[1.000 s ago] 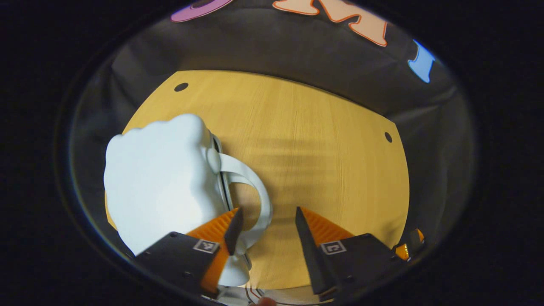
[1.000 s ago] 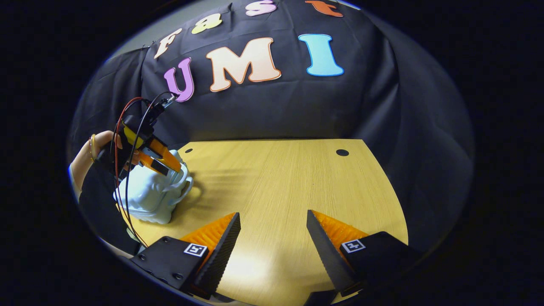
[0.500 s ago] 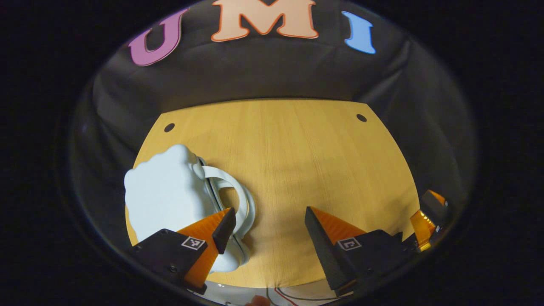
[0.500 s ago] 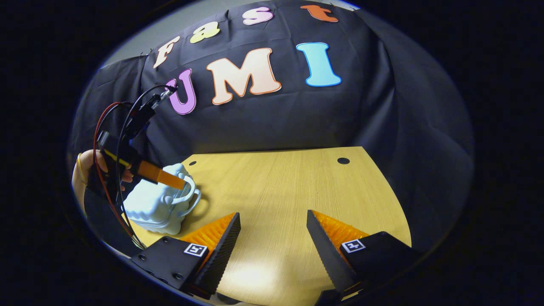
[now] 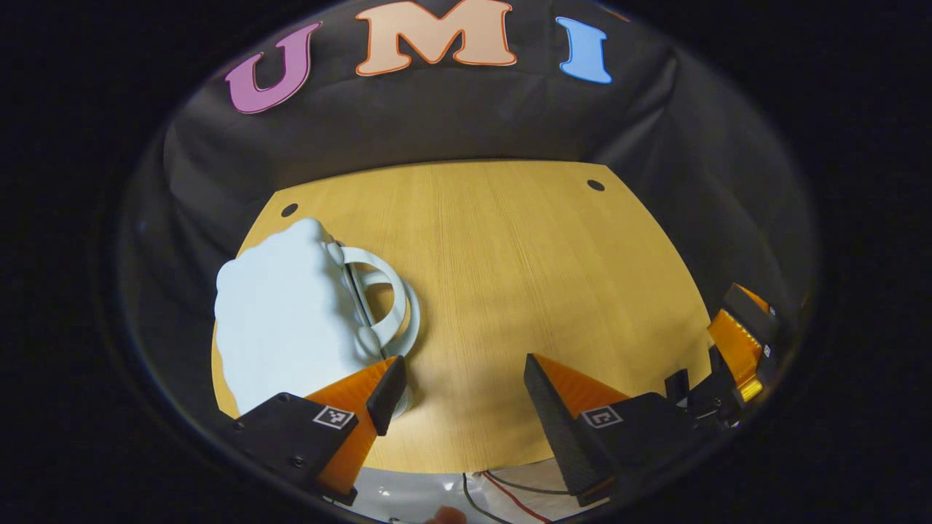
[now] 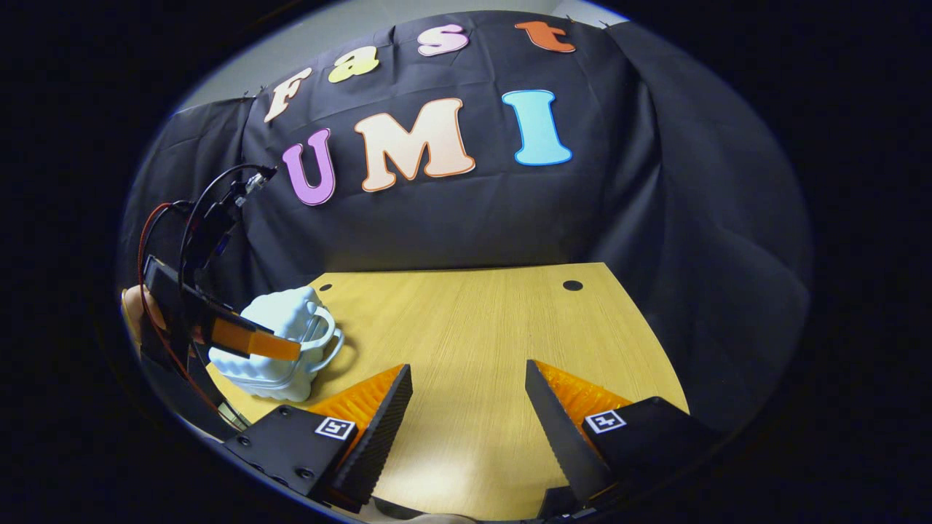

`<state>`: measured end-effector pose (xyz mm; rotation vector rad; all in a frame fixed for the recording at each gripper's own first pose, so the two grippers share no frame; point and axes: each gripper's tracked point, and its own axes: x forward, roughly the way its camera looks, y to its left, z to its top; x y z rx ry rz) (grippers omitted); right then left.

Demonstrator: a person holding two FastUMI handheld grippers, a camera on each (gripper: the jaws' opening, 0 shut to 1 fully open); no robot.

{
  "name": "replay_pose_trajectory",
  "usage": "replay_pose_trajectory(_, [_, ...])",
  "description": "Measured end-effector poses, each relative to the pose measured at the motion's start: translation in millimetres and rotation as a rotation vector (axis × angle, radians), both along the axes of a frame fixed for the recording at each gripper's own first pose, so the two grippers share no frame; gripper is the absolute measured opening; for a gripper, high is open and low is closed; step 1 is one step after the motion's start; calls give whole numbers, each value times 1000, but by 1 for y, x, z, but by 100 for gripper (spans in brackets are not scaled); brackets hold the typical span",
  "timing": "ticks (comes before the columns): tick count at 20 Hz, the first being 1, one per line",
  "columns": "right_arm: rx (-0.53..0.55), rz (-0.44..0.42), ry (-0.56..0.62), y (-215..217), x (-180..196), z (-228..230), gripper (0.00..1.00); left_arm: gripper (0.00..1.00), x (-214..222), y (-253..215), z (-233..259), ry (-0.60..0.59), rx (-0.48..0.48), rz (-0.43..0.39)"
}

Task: First open the suitcase, pack the skin care products into it, and then close the suitcase.

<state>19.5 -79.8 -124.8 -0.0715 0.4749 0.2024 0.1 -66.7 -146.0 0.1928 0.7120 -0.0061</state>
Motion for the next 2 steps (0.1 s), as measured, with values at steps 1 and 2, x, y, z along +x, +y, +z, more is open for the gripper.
replay_pose_trajectory(1, [-2, 0, 0, -1, -2, 0, 98, 96, -3, 0, -2, -1, -3, 9])
replay_pose_trajectory(2, [-2, 1, 0, -2, -4, 0, 98, 96, -7, 3, -2, -5, -10, 20])
